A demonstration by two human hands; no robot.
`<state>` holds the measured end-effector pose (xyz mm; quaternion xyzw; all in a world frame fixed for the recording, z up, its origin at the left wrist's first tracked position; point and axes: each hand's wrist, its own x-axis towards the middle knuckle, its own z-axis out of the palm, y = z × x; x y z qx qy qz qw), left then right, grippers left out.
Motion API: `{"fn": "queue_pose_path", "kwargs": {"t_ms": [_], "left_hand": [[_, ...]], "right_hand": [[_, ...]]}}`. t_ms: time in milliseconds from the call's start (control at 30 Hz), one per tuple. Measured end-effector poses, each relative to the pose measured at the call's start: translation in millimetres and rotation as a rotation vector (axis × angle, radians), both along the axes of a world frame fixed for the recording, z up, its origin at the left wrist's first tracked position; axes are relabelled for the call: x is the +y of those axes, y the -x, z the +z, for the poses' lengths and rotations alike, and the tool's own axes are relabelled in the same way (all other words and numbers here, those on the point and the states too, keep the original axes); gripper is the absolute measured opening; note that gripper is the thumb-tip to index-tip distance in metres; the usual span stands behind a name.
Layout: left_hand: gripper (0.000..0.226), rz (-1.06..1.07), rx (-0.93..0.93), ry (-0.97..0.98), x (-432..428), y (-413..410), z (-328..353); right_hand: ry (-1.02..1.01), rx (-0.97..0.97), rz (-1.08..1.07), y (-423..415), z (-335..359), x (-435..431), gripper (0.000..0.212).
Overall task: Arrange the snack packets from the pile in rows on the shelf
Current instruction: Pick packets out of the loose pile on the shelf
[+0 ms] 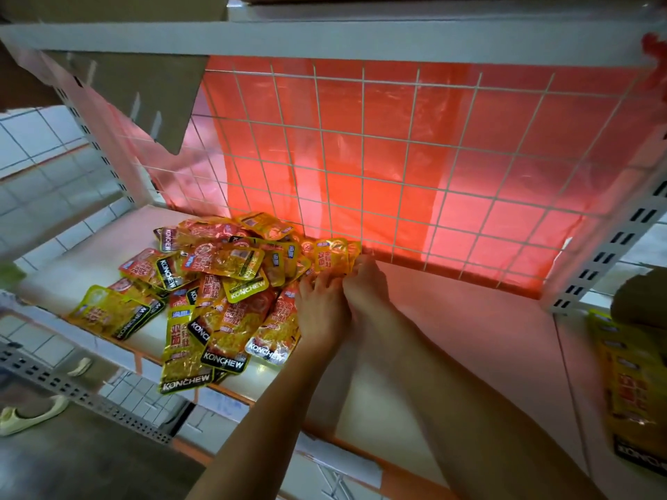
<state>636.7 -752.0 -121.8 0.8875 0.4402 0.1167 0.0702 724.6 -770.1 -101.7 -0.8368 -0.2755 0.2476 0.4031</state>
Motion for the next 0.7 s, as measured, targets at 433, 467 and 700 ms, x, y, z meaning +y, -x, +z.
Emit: {"fn": "queue_pose_path", "kwargs": {"t_ms": [433,467,700], "left_hand": [[0.024,-0.025,-0.288,0.222,-11,4,11],[0.025,-0.031,-0.311,0.233,-11,6,12],[0.039,-0.010,-0.456,0.256,-17,15,14]], "right_hand": [[-0.318,0.450,-0.166,2,3,-5,0.011],[-0.322,0.463,-0.164,1,3,-5,0.009],[-0.259,0.506,-0.098,-2,12,-10,0.007]]}}
